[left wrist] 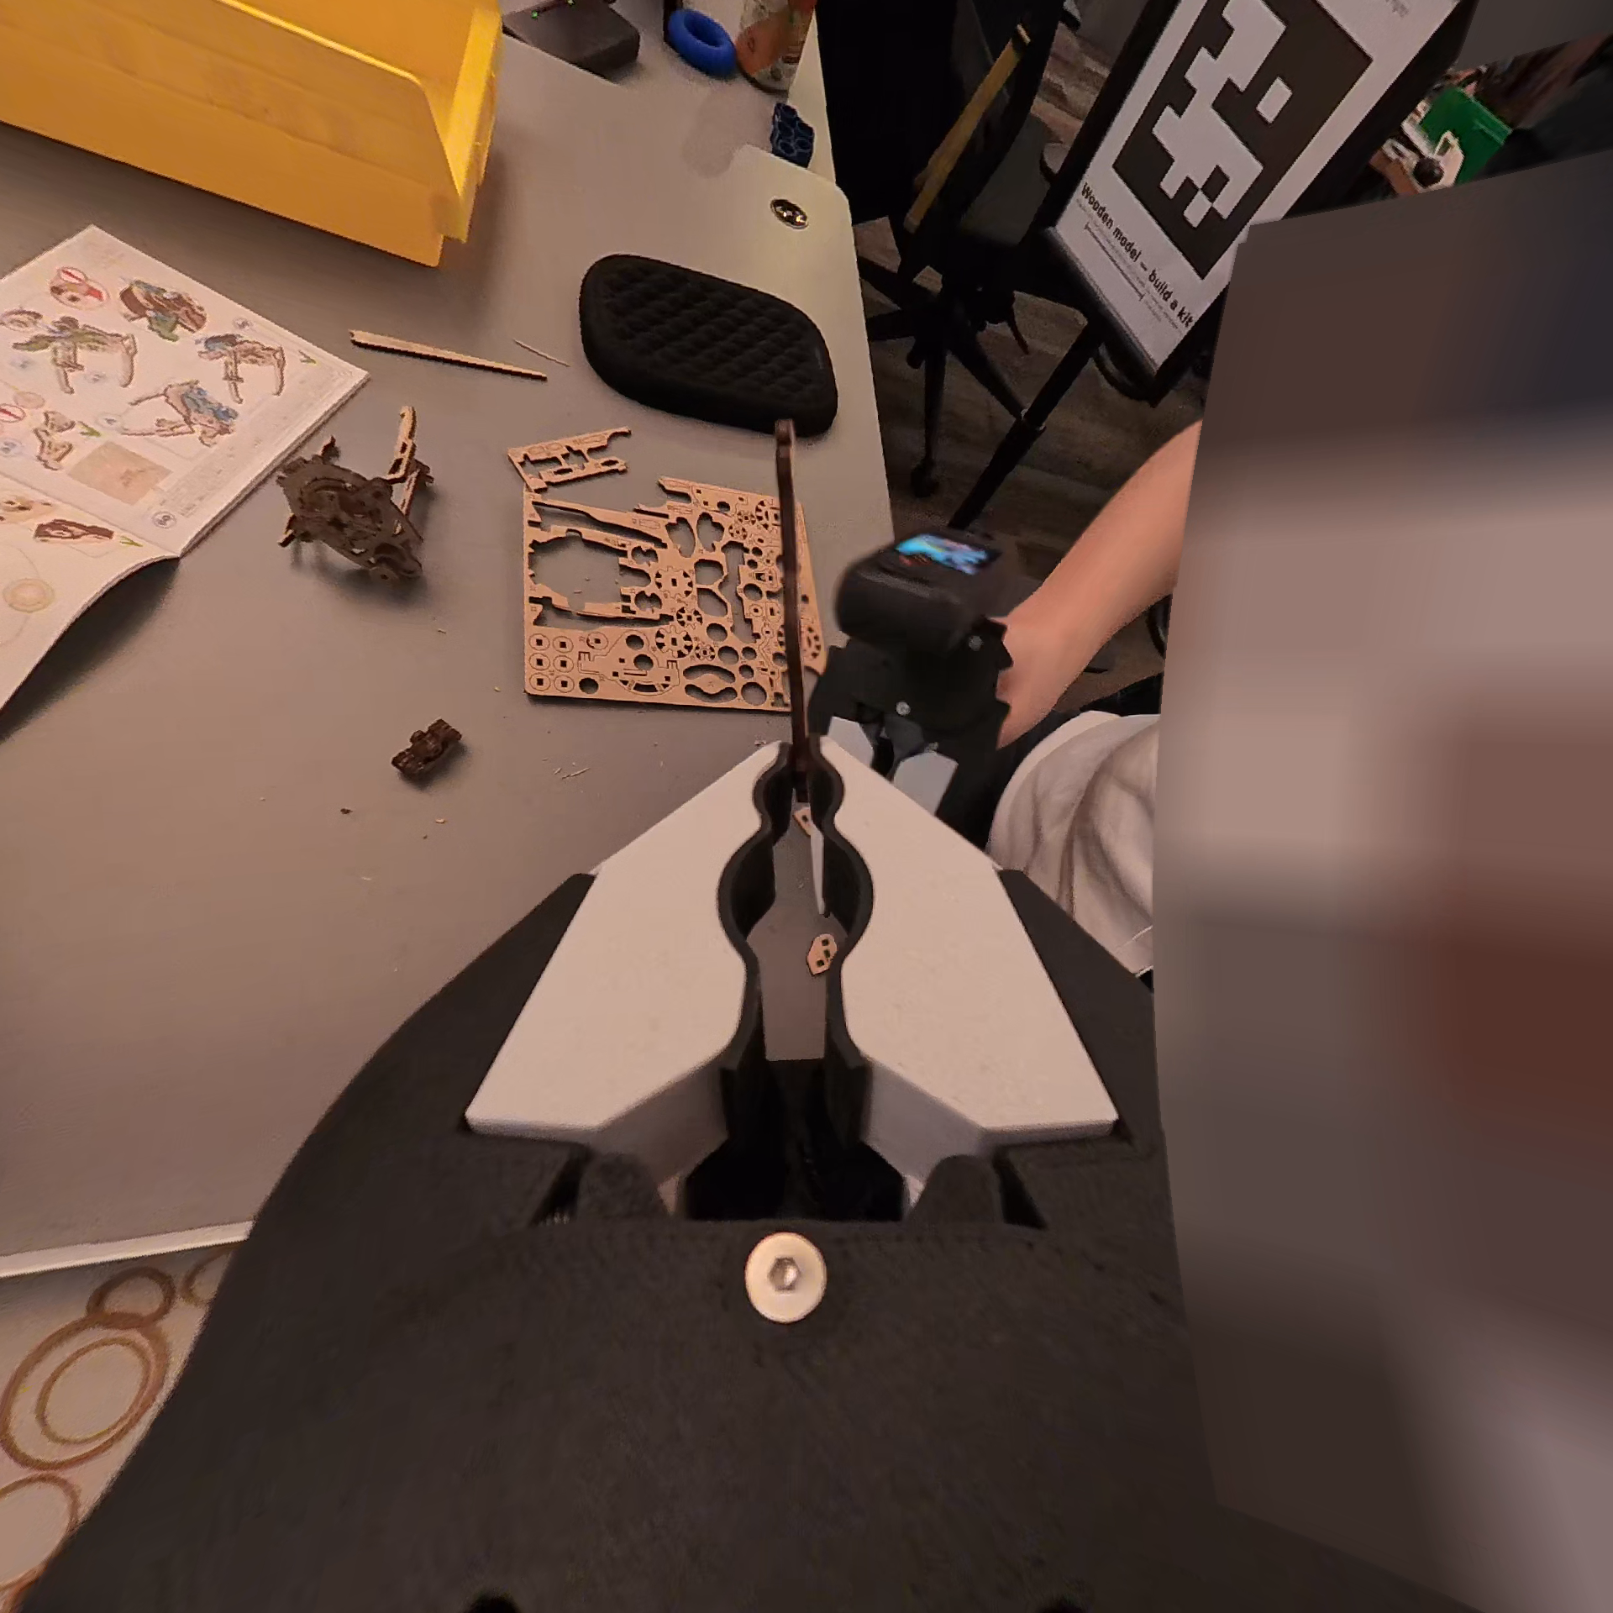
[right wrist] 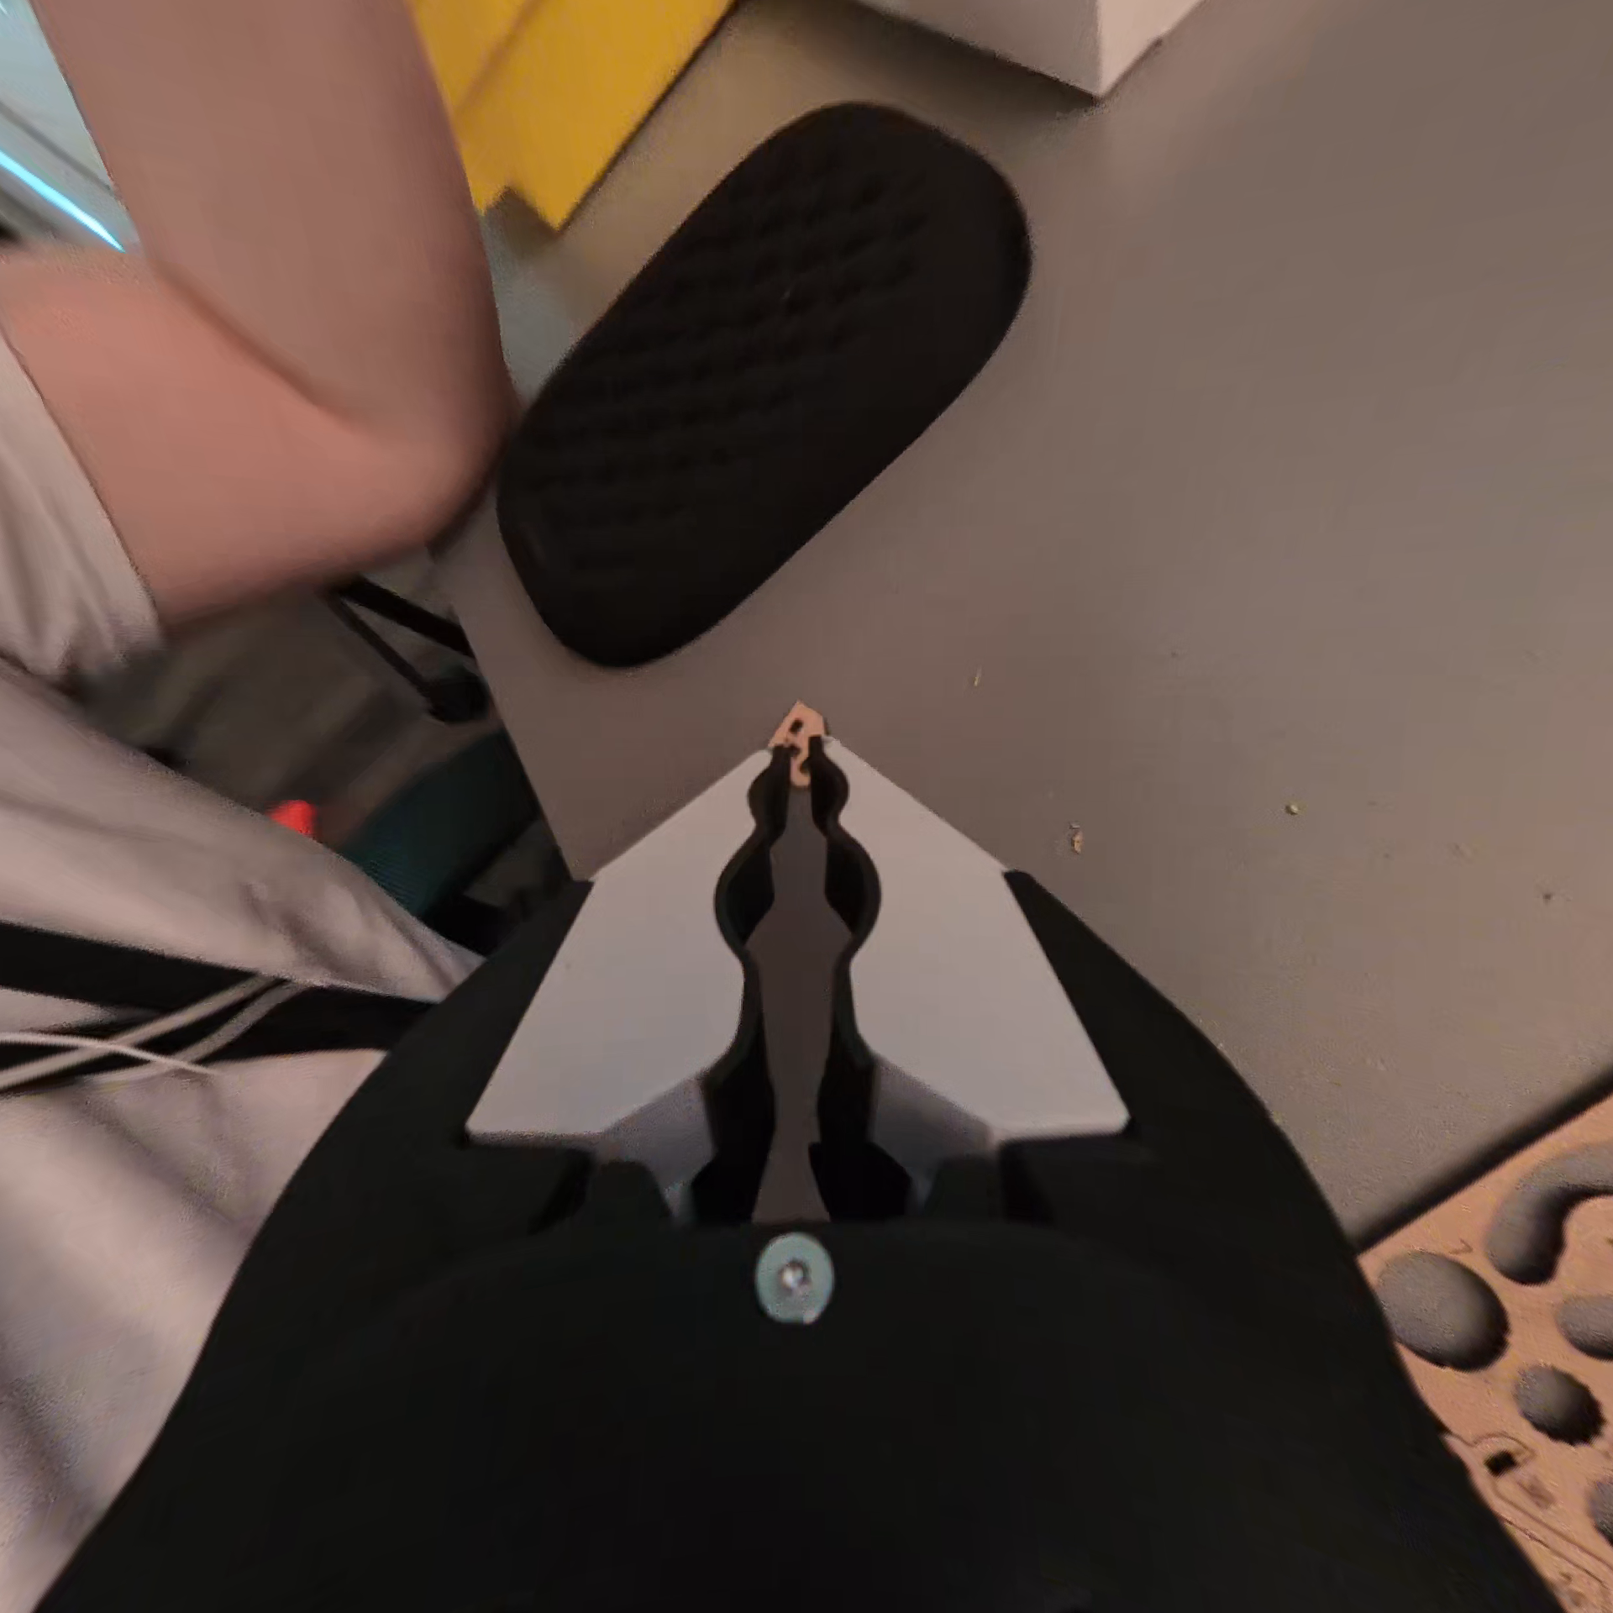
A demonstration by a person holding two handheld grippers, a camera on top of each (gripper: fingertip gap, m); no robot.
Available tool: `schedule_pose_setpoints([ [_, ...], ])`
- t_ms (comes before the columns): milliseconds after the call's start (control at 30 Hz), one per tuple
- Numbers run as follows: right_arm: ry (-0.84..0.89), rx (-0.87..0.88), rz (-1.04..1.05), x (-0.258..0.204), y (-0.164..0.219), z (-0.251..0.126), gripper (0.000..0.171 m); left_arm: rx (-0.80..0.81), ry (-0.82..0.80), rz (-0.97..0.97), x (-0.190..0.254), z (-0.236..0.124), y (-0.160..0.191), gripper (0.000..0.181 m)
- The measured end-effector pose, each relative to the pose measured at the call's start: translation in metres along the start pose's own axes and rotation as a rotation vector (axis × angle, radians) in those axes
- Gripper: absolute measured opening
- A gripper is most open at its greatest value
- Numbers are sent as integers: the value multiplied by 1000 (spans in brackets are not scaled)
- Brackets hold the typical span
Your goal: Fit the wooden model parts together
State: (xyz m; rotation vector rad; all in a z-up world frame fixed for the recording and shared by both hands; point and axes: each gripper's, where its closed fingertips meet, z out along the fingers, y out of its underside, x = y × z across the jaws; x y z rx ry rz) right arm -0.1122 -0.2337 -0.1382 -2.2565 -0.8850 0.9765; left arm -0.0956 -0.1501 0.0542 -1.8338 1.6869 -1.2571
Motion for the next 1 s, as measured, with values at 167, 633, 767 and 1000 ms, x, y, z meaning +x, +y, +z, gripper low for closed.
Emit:
schedule_pose_setpoints([
  [167,123,-64,-321,-1,16,10,19,-2,-5,-1,2,-1,0,1],
  [633,325,-15,-254,53,-11,11,16,-36,-8,7,3,5,4,0],
  [767,351,138,-165,66,-37,-6,16,-40,-38,-14,-5,5,6,1],
  [1000,-302,339,444,28,-67,-37,15,-58,-22,-18,-4,8,8,1],
])
